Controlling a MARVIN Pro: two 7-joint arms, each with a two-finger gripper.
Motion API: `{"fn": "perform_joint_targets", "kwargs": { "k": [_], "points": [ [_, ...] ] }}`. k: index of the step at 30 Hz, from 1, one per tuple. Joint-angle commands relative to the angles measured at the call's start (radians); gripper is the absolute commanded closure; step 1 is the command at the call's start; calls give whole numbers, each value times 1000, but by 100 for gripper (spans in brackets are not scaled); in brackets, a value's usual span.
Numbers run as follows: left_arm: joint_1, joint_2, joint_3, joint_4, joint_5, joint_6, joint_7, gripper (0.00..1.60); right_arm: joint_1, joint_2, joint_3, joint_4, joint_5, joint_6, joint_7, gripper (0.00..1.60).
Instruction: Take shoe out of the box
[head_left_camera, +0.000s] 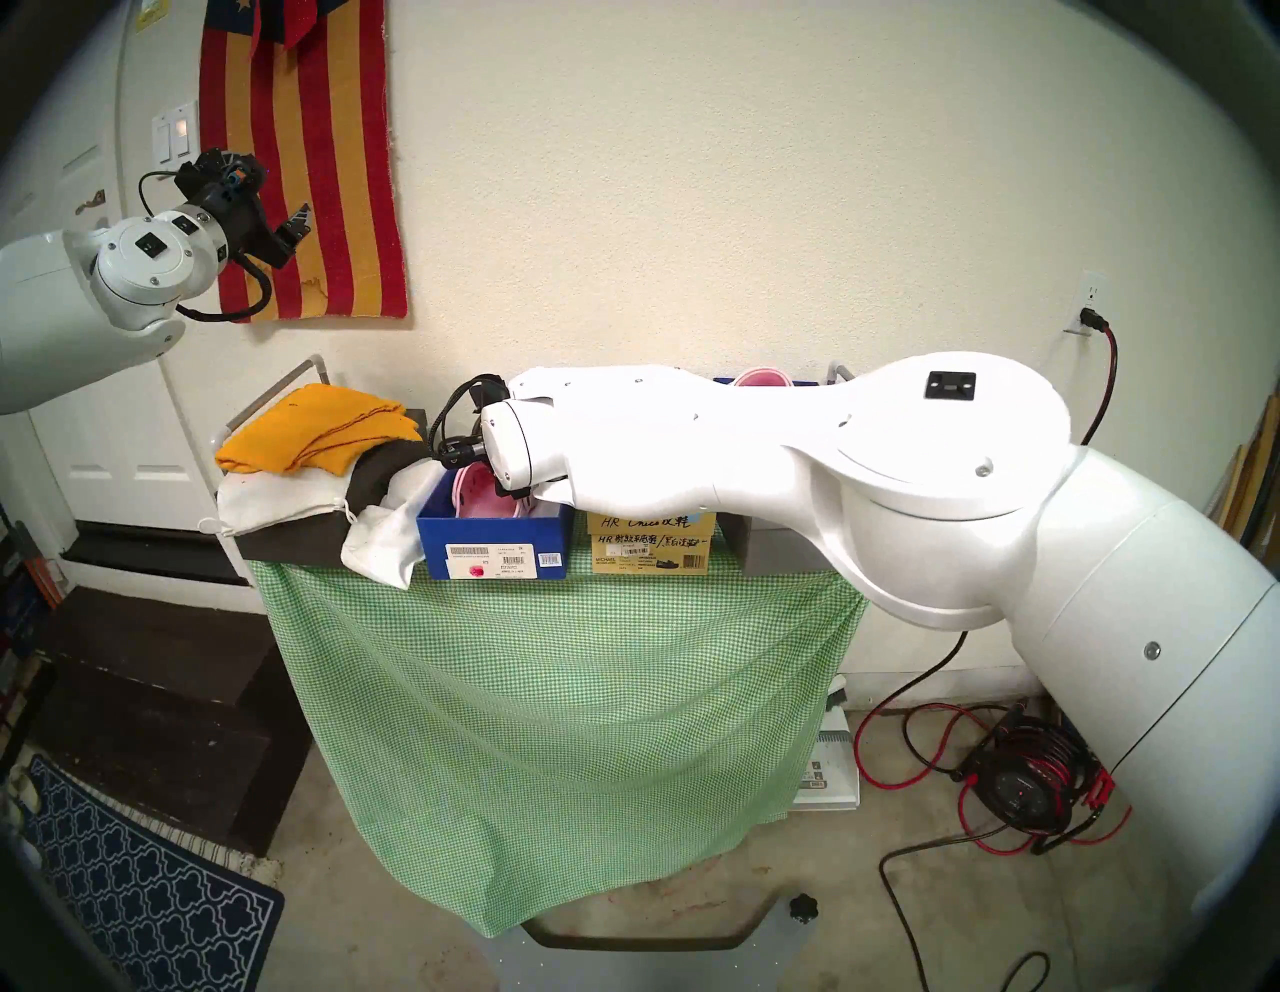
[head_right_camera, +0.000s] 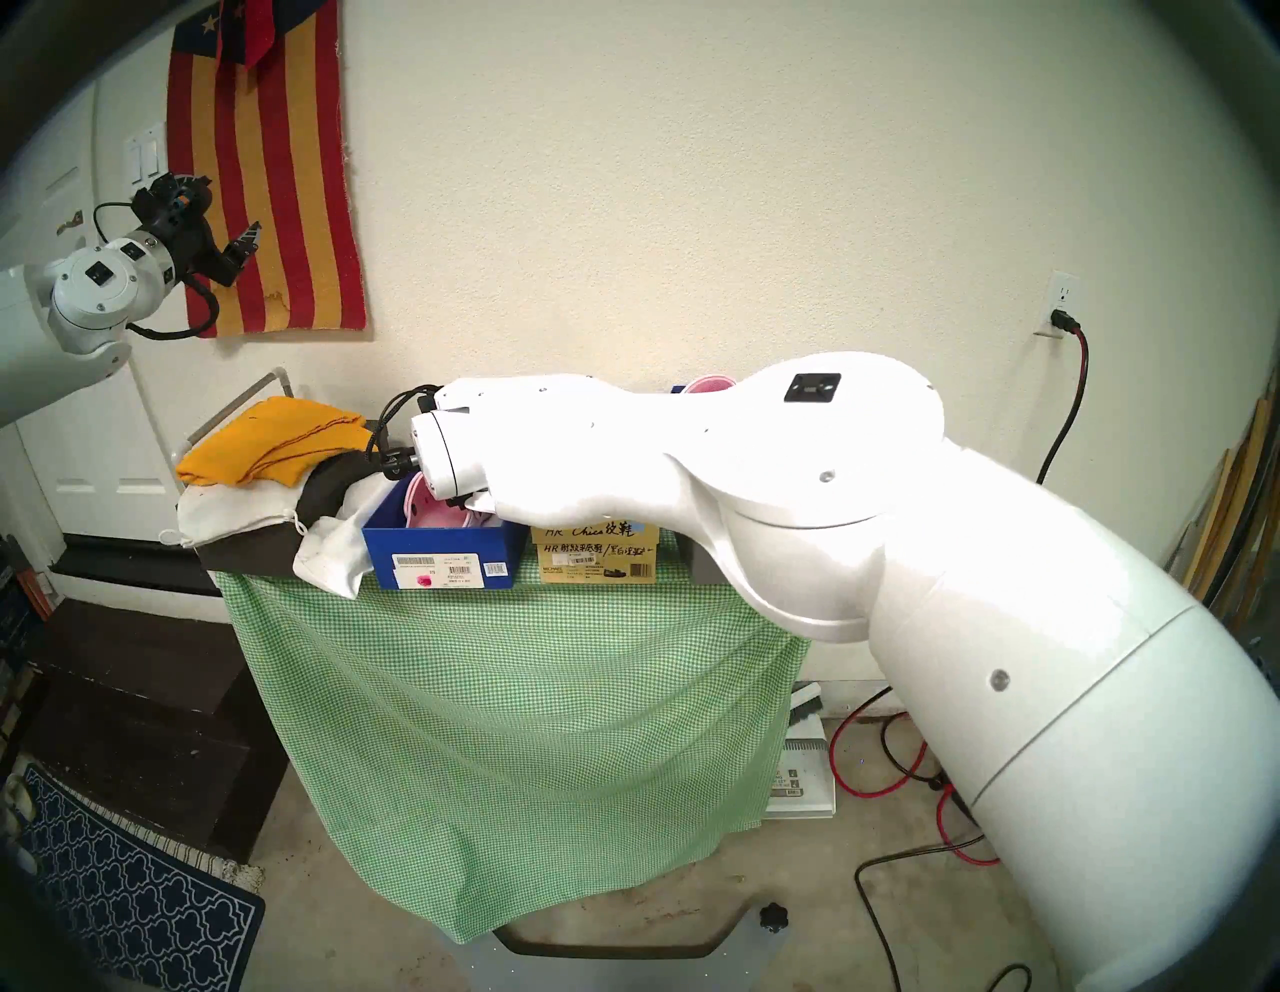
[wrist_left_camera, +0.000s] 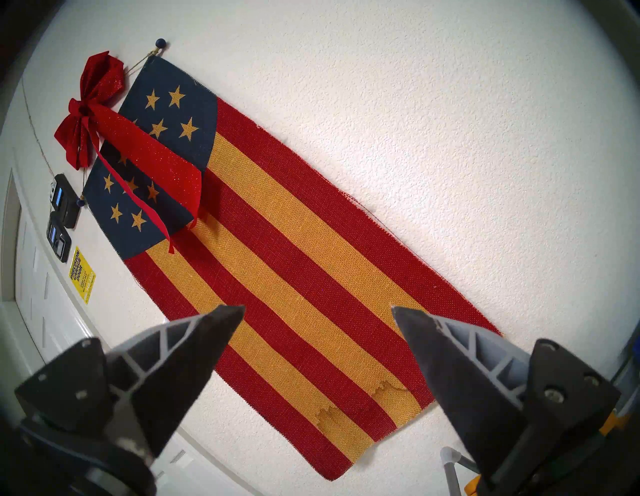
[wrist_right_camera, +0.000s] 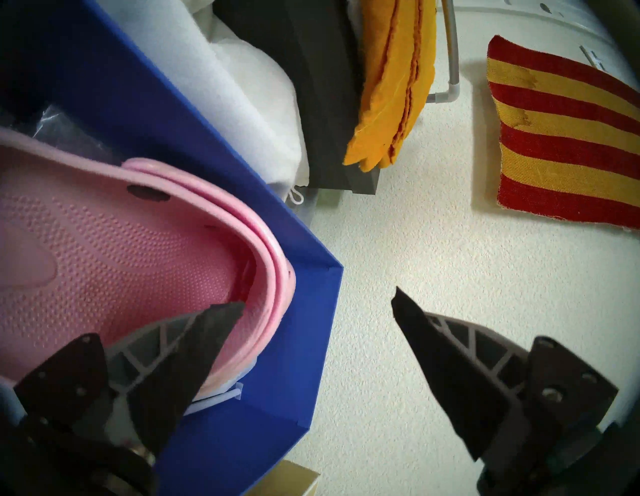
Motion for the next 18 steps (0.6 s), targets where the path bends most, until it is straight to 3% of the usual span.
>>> {"fn": "perform_joint_targets", "kwargs": {
  "k": [1, 13, 14, 15, 16, 18],
  "points": [
    [0, 0, 0, 0, 0, 0, 0, 0, -40, -78, 5, 115, -1, -75, 7, 0],
    [0, 0, 0, 0, 0, 0, 0, 0, -109, -143, 1, 277, 6, -160, 47, 0],
    [0, 0, 0, 0, 0, 0, 0, 0, -111, -146, 2, 279, 7, -162, 49, 19],
    [0, 0, 0, 0, 0, 0, 0, 0, -115, -150, 2, 284, 8, -165, 49, 59],
    [0, 0, 0, 0, 0, 0, 0, 0, -118, -153, 2, 289, 9, -169, 49, 82],
    [0, 0, 0, 0, 0, 0, 0, 0, -125, -161, 1, 303, 9, -176, 53, 99]
  ]
}}
